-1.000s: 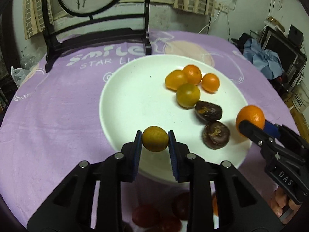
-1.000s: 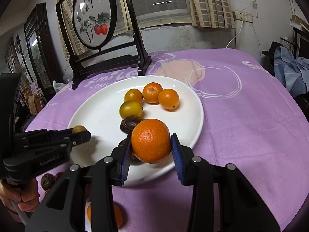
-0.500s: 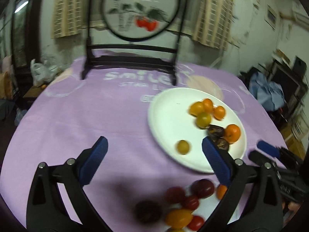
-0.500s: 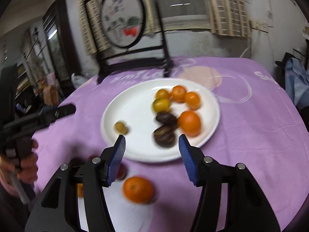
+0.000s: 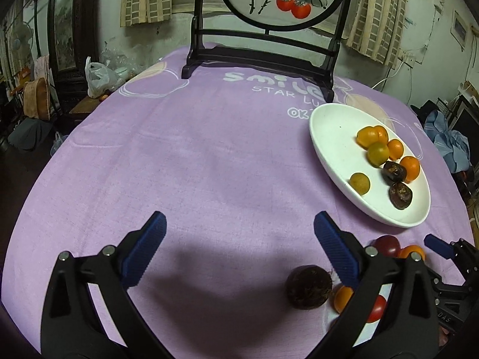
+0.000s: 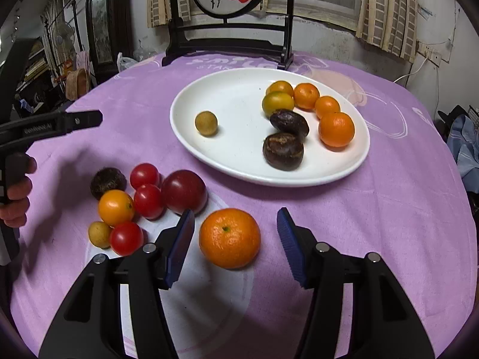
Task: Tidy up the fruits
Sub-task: 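Grasp a large orange with the right tool while the left grasps a dark brown fruit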
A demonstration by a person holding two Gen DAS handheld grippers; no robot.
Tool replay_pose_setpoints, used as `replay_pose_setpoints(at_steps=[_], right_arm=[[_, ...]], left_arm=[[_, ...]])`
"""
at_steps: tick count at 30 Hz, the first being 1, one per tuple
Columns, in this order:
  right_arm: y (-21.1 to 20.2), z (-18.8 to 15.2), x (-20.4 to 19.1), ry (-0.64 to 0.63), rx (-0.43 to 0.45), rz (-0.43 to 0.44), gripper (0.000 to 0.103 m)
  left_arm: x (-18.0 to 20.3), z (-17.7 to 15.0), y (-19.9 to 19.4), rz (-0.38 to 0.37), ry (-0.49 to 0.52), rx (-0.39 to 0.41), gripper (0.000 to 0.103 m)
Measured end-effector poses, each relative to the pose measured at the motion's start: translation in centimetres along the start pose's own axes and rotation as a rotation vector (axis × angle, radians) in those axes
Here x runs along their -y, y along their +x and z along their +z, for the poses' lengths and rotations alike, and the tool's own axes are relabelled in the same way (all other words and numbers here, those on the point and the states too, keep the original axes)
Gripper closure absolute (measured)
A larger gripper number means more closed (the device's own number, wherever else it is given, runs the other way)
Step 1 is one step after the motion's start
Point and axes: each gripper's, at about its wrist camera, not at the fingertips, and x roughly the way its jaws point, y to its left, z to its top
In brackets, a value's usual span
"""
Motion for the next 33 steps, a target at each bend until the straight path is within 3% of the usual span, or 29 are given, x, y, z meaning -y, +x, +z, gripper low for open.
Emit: replay_pose_setpoints(at_steps=[16,21,26,29,33], right_arm=[[1.0,-1.1,-1.1,-0.033,-0.065,-0.007,0.046],[1.3,-1.1,-0.9,-0.021,-0.072,-0.005,0.057],[1.1,-1.1,-0.6,-0.004,-0.073,0.008,0.059],[0.8,-0.9,-0.1,0.03,-0.064,0.033,0.059],[0.7,-0.8,0.2,0.046,-0.063,0.023,0.059]], left_arm=[[0.5,-0.1,-0.4,0.008,0.038,0.007,0.003],[0.0,-0.1,-0.3,0.014,0.033,0.0,0.003],[-0.1,-0.1,-0.2,-0.005,0.05,-0.012,0.003],[0.2,-0.4,-0.3,-0.063,0.127,-0.024,0.003],[1.3,-2.3,-1.0,-0.178,0.387,-0.015,0.003]])
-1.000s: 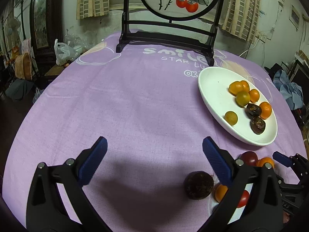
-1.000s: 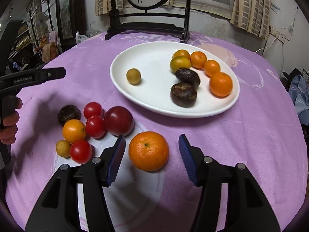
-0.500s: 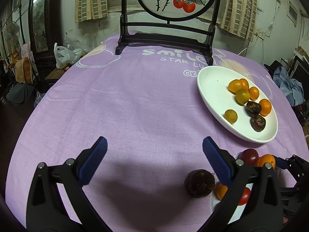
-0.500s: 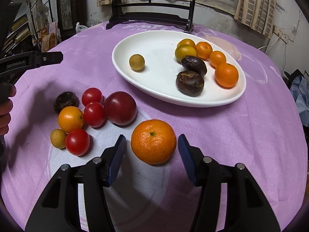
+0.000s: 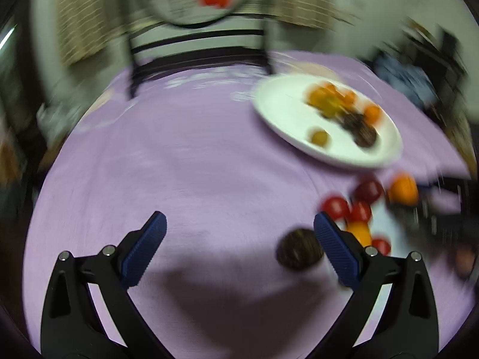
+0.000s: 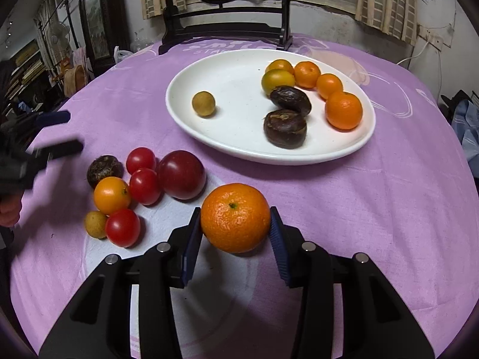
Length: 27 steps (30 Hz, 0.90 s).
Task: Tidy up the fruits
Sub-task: 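Grasp a large orange with the right tool while the left grasps a dark brown fruit, then carry the dark brown fruit with the left tool while the right carries the orange to the plate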
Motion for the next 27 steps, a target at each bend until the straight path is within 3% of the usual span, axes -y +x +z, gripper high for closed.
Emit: replay_pose_setpoints(at_steps=[2,7,15,23,27], right_arm=[[0.0,0.0,0.0,0.002,-0.003,0.003,0.059],[-0.1,-0.1,-0.2,-0.006,-0.002,-0.001,0.059],[0.0,-0.1,0.0,0.005,-0.006,-0.012,0.059],[0.0,-0.2,0.0,0.006,-0.006,-0.017,0.059],[0.1,-0.2,0.1,0.005,-0.012,-0.023,0.059]], left_arm=[[0.4,-0.8,0.1,-0.05,0.065,-0.013,0.005],[1.5,-1.8,0.6,-0.155,0.141,-0.048,0.02],[3.1,-2.2,2.4,-0.169,0.203,-0.079,0.032],[3.6,-2.1,3.4,-0.138,0.197,-0.073,0.033],[4.1,-2.0,3.5,-0.158,0.204,-0.064,0.05]])
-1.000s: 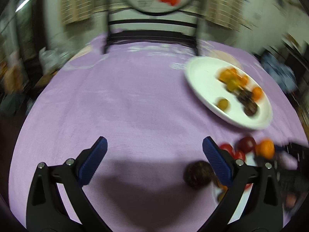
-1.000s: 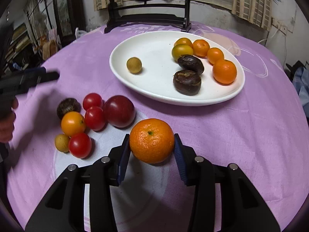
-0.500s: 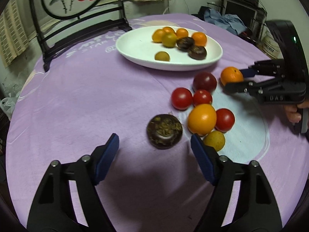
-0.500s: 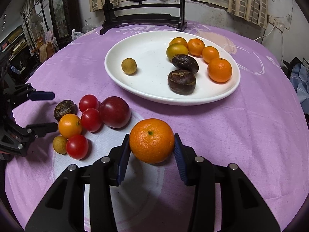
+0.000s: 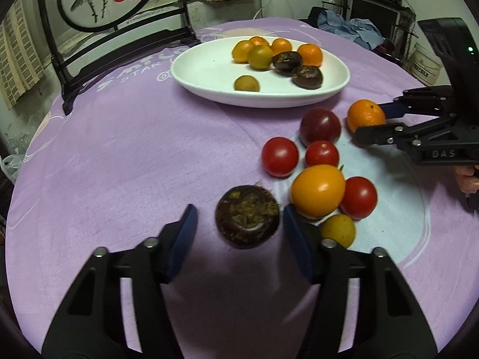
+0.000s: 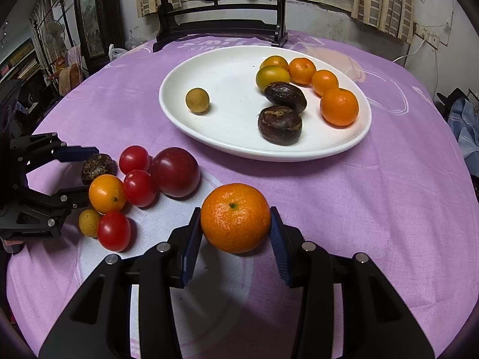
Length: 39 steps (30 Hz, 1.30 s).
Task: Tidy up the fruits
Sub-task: 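Carry the dark brown fruit with the left tool while the right carries the orange to the plate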
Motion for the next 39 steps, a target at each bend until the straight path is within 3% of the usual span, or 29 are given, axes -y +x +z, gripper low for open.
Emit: replay_pose_setpoints(at_steps=[1,3,8,12,17,22,26,30,34,39], right_arm=[[0.0,0.0,0.0,0.003,0.0,0.001,0.059],[0.0,0.0,0.1,0.007,0.001,0.001,0.059],[-0.4,0.1,0.1,0.006,0.013,0.01,0.059],[-2.0,0.5,0.3,0.035,0.076,0.067,0.059],[-3.8,1.3,1.2,0.079,0.2,0.046,0.059],[-3.4,3.2,3.8,0.178,0.293,0.014,0.059],[-1.7,4.8,6.6,0.274,0.281,0.03,0.059],[0.7,5.9,7.6,0.27,0.247,0.015,0.059],[1.6,6.4,7.9,0.269,0.242,0.031,0.059],[2.3,6.8,7.4,0.244,0.232,0.034,0.059]], left_arm=[[0.2,0.0,-0.1,-0.007,0.005,0.001,0.056],[0.4,-0.1,-0.2,-0.012,0.017,0.002,0.058],[0.3,0.0,-0.2,-0.018,0.007,-0.004,0.059],[-0.1,0.1,-0.6,-0.002,-0.014,0.0,0.059],[-1.1,1.0,-2.1,-0.027,-0.114,0.054,0.059],[-1.6,5.0,-3.1,-0.057,-0.265,0.174,0.059],[-1.5,9.3,-0.9,-0.046,-0.345,0.187,0.059],[-1.4,12.3,2.4,-0.023,-0.381,0.153,0.059],[-1.4,12.8,4.6,0.011,-0.379,0.107,0.059],[-1.8,12.8,4.8,0.009,-0.388,0.108,0.059]])
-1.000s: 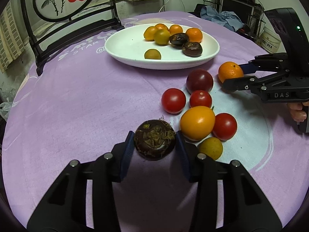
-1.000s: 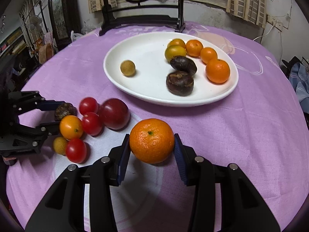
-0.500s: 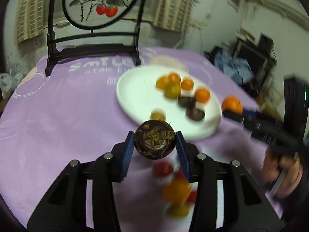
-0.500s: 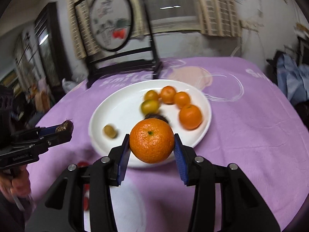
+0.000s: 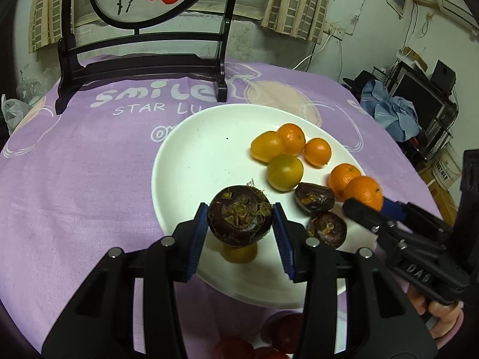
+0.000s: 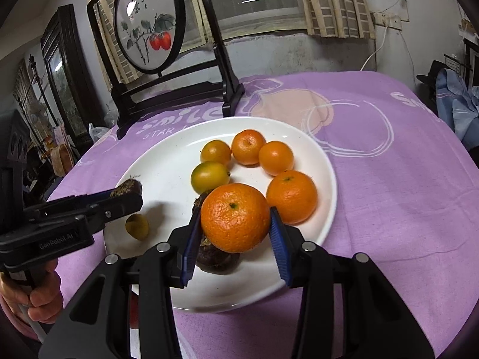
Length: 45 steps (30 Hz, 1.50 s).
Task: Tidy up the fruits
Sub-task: 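Carry the dark brown fruit with the left tool while the right carries the orange to the plate, then grasp a red cherry tomato with the right tool while the left grasps a small yellow fruit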
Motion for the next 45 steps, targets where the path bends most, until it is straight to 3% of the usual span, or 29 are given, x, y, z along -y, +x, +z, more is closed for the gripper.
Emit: replay_pose_setpoints(at_steps=[2,3,6,9,12,16,19,23,26,35,45], right_arm=[[0.0,0.0,-0.2,-0.003,-0.01,-0.013,0.054],[-0.4,0.0,-0.4,-0.004,-0.008,-0.025,0.053],[-3.0,0.4,-1.0,-0.011,0.051,-0.015,0.052],[-5.5,0.0,-1.9,0.004,0.071,0.058,0.049],[-6.6,-1.1,-3.9,-0.024,0.017,0.165,0.048],[-7.1,-4.4,-7.7,-0.154,-0.08,0.23,0.048],[-7.0,-7.4,-10.4,-0.269,-0.157,0.233,0.048],[-6.5,-9.3,-12.4,-0.385,-0.182,0.2,0.048],[-5.7,-9.6,-12.5,-0.387,-0.213,0.202,0.049],[-4.6,-10.1,-12.3,-0.379,-0.241,0.188,0.057],[-4.4,-10.0,-12.0,-0.362,-0.229,0.2,0.059]], left_arm=[[0.0,0.0,-0.2,0.004,-0.003,0.001,0.053],[-0.1,-0.1,-0.5,0.017,-0.01,0.004,0.036],[-0.5,-0.1,-2.7,0.037,-0.018,0.055,0.029],[-1.4,-0.5,-6.2,0.063,-0.05,0.127,0.013],[-2.5,-1.8,-8.9,0.113,-0.06,0.173,0.005],[-4.8,-4.5,-10.3,0.23,-0.124,0.179,0.005],[-6.7,-6.0,-10.6,0.25,-0.177,0.134,0.005],[-8.1,-7.0,-10.8,0.301,-0.211,0.112,0.005],[-8.1,-7.1,-10.6,0.343,-0.2,0.107,0.005],[-7.3,-7.2,-10.9,0.317,-0.171,0.096,0.004],[-6.9,-7.4,-11.1,0.315,-0.147,0.095,0.004]])
